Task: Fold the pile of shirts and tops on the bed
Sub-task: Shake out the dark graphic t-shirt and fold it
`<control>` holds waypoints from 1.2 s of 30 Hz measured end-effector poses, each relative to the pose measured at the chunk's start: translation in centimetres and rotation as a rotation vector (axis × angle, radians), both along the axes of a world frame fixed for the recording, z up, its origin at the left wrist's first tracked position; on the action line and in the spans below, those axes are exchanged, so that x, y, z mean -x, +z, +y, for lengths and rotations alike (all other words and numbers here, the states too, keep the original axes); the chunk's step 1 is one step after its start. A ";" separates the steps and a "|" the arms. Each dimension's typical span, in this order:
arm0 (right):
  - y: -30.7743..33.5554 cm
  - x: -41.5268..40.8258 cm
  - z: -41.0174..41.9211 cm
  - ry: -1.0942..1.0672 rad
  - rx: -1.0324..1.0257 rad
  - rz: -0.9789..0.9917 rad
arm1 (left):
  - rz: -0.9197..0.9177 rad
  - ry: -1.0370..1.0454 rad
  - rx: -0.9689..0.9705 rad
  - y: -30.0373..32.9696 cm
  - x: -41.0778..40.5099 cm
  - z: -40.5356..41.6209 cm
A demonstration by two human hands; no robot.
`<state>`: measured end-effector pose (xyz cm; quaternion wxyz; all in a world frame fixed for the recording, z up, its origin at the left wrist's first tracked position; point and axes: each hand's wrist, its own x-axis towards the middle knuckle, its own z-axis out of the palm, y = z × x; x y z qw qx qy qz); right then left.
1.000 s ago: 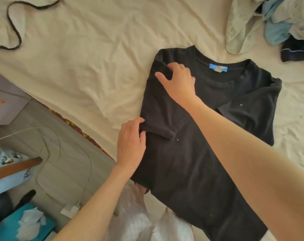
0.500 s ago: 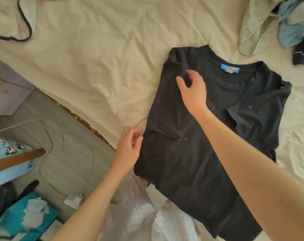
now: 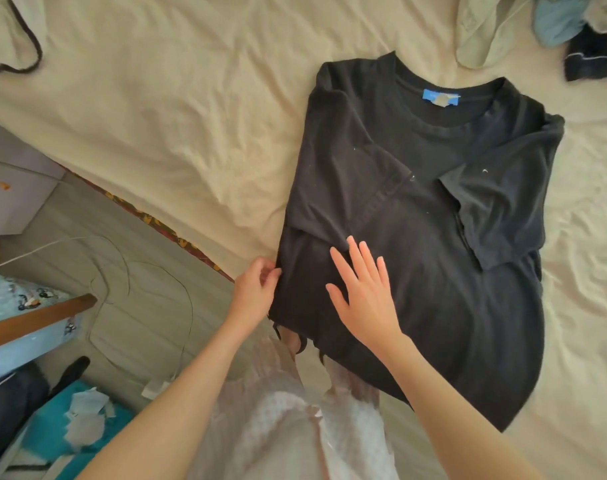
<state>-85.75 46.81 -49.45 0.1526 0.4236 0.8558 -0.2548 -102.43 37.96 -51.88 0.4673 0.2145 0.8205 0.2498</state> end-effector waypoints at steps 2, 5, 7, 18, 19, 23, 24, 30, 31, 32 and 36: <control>0.4 -0.2 -0.2 0.001 0.030 -0.010 | -0.034 0.100 0.008 0.3 -0.2 -0.8; 1.3 -1.4 -0.8 0.021 0.079 -0.016 | -0.020 0.133 0.006 0.9 -0.8 -2.2; 1.8 -2.6 -1.3 0.023 0.115 -0.025 | -0.050 0.172 -0.025 1.5 -1.5 -2.6; 3.0 -14.8 -7.0 -0.132 0.189 -0.146 | -0.139 0.130 0.054 3.7 -8.8 -9.4; 3.1 -16.3 -7.6 -0.162 0.190 -0.170 | -0.132 0.120 0.064 3.9 -9.3 -10.3; 3.4 -21.9 -9.6 -0.324 0.145 -0.196 | -0.142 0.128 0.094 4.6 -11.0 -13.0; 3.4 -23.1 -9.8 -0.372 0.110 -0.178 | -0.104 0.134 0.088 4.7 -11.4 -13.6; 2.3 -29.2 -8.8 -0.826 -0.048 -0.102 | 0.071 0.269 0.009 4.6 -12.4 -16.0; 1.8 -30.0 -8.5 -0.894 -0.010 -0.104 | 0.036 0.289 -0.001 4.4 -12.4 -16.2; 1.3 -30.7 -8.2 -0.963 0.041 -0.090 | -0.008 0.295 0.001 4.2 -12.5 -16.3; -0.7 -31.8 -7.8 -1.177 0.126 -0.060 | -0.073 0.175 0.149 3.0 -13.6 -18.0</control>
